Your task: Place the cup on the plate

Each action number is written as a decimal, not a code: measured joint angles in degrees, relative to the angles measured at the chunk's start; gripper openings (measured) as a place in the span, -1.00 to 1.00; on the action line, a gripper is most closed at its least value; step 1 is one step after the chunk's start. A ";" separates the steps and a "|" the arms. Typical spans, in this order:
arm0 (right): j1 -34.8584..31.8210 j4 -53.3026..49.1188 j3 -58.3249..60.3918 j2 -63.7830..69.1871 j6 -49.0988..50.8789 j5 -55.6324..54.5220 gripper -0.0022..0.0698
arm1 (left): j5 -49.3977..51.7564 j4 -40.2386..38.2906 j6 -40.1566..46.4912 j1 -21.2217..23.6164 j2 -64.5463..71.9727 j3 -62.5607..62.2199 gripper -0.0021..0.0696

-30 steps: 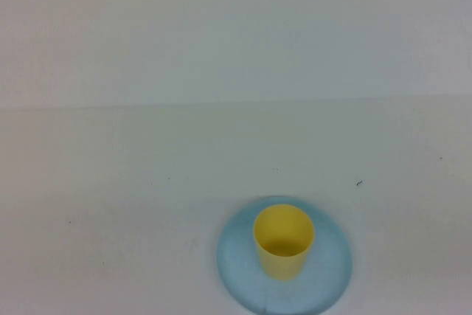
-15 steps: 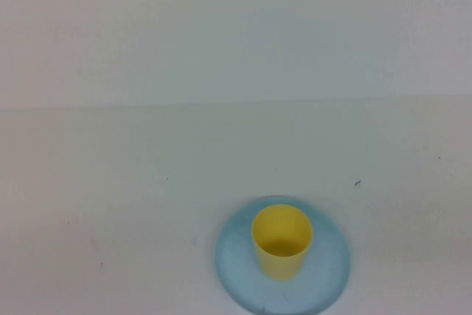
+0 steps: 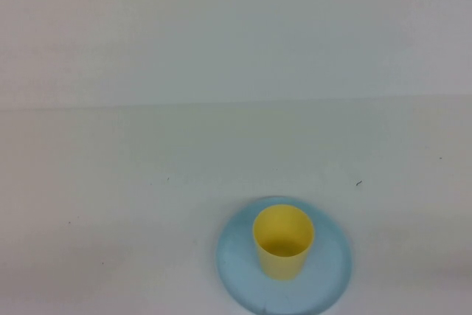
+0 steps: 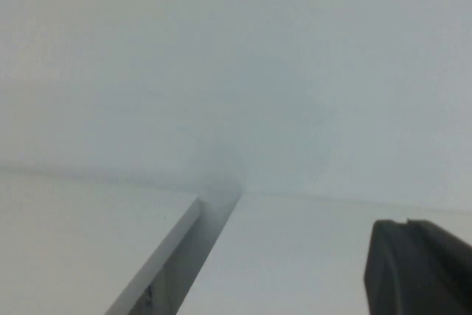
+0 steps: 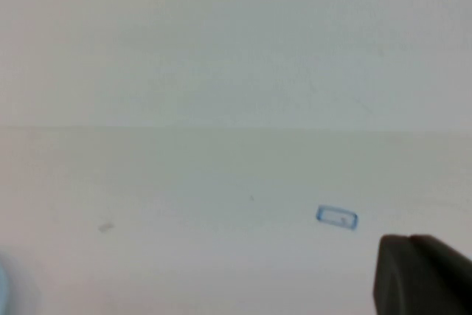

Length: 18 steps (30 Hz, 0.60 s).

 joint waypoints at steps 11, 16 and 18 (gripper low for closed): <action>-5.02 2.48 7.31 -8.93 0.10 4.65 -0.94 | 1.71 -53.02 61.66 0.00 0.00 4.96 -0.94; -5.02 2.48 7.31 -10.48 -1.58 8.51 -0.94 | 4.45 -54.74 63.76 0.00 0.00 5.80 -0.94; -5.02 2.48 7.31 -10.58 -4.67 12.41 -0.94 | 8.06 -54.63 63.76 0.00 0.00 5.85 -0.94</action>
